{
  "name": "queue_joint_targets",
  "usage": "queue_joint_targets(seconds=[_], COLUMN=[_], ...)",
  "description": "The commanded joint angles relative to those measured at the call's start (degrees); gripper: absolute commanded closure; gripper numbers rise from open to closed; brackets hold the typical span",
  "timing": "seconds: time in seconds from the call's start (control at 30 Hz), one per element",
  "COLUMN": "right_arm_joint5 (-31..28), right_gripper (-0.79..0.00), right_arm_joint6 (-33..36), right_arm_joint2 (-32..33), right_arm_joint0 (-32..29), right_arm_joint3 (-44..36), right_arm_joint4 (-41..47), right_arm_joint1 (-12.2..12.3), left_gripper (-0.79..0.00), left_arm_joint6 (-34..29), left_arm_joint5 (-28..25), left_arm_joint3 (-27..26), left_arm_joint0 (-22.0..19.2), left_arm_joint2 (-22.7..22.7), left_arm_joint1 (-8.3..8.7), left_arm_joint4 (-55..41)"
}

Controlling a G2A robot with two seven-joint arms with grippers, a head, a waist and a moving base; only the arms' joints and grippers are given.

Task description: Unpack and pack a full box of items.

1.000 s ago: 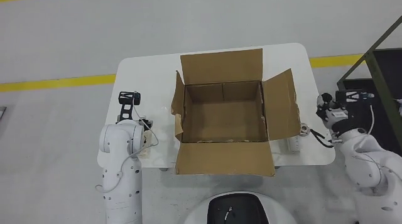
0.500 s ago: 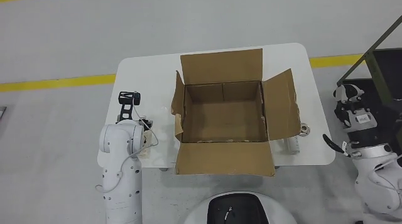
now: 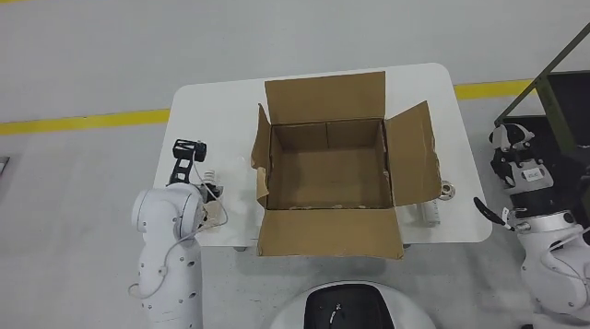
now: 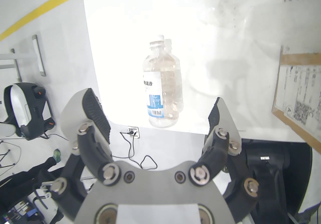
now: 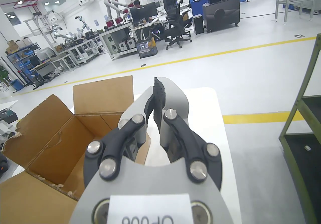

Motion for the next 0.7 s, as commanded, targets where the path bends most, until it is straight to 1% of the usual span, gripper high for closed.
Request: queue_joint_targets(seconds=[0.0, 0.1, 0.2, 0.67], right_arm_joint5=[0.2, 0.3, 0.4, 1.1], right_gripper=[0.000, 0.000, 0.000, 0.000], right_arm_joint6=[0.1, 0.1, 0.2, 1.0], right_arm_joint2=[-0.1, -0.5, -0.8, -1.0], right_arm_joint0=[0.1, 0.4, 0.6, 2.1], right_arm_joint3=[0.1, 0.4, 0.7, 2.1], right_arm_joint4=[0.1, 0.1, 0.0, 0.1], right_arm_joint1=[0.0, 0.2, 0.3, 0.9], left_gripper=[-0.785, -0.785, -0.785, -0.785], left_arm_joint6=[-2.7, -4.3, -4.4, -1.8], left_arm_joint5=[-1.2, -2.1, -2.1, 0.4], left_arm_joint3=[0.9, 4.0, 7.1, 22.2], left_arm_joint0=[-0.3, -0.8, -1.7, -7.5], left_arm_joint2=[-0.7, -1.1, -0.9, 0.8], left_arm_joint1=[0.20, 0.43, 0.82, 1.56], left_arm_joint4=[-1.4, -2.5, -2.4, -1.5])
